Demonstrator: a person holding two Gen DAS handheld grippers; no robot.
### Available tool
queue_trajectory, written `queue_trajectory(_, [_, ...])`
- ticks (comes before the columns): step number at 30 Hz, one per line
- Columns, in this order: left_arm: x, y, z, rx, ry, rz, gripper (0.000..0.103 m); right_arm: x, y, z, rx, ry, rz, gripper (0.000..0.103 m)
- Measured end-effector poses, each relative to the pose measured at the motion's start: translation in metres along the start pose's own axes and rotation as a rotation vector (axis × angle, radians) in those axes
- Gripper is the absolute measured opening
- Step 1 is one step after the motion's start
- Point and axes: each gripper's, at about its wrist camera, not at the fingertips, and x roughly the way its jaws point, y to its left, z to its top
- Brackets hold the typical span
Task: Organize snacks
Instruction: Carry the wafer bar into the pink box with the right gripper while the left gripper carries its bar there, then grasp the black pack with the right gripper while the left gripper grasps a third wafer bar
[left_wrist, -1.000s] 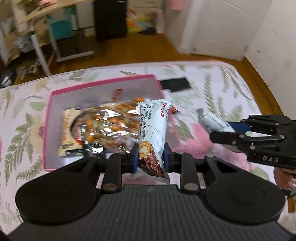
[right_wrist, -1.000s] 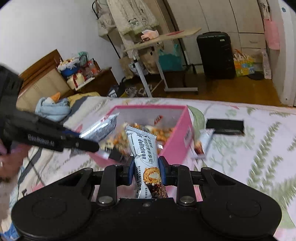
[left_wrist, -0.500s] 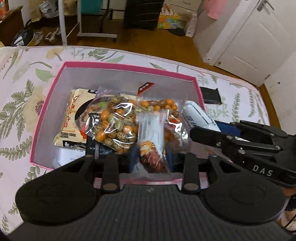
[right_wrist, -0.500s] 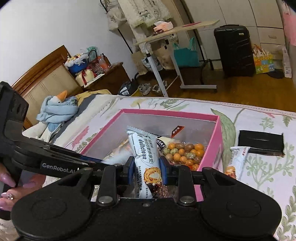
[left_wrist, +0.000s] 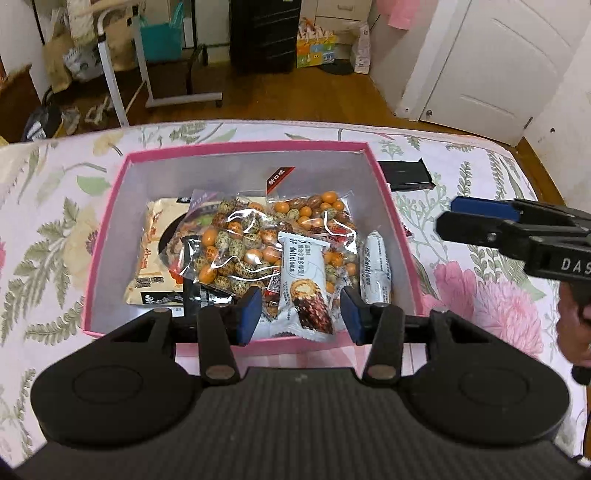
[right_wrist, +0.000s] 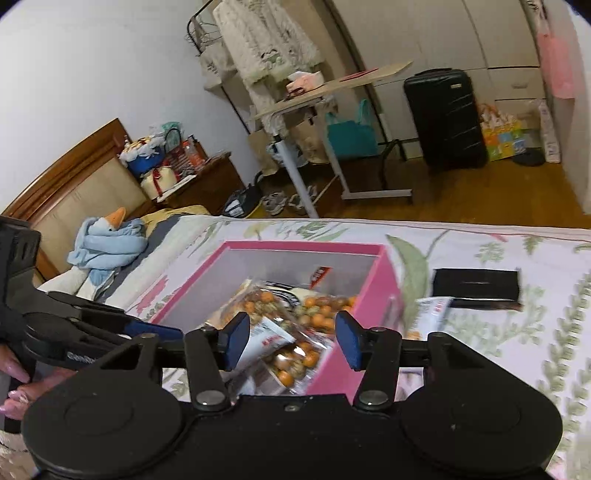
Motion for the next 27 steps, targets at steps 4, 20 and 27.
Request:
queue_trajectory(4, [-0.015, -0.008, -0.001, 0.016, -0.008, -0.001, 0.043, -0.023, -0.006, -0.004, -0.019, 0.010, -0.036, 0.059])
queue_trajectory(20, [-0.005, -0.120, 0.004, 0.089, -0.088, -0.078, 0.036, -0.065, -0.058, 0.002, -0.182, 0.110, -0.217, 0.061])
queue_trajectory(27, [0.047, -0.171, 0.020, 0.104, -0.125, 0.027, 0.036, -0.032, -0.103, 0.019, -0.297, 0.130, -0.198, 0.061])
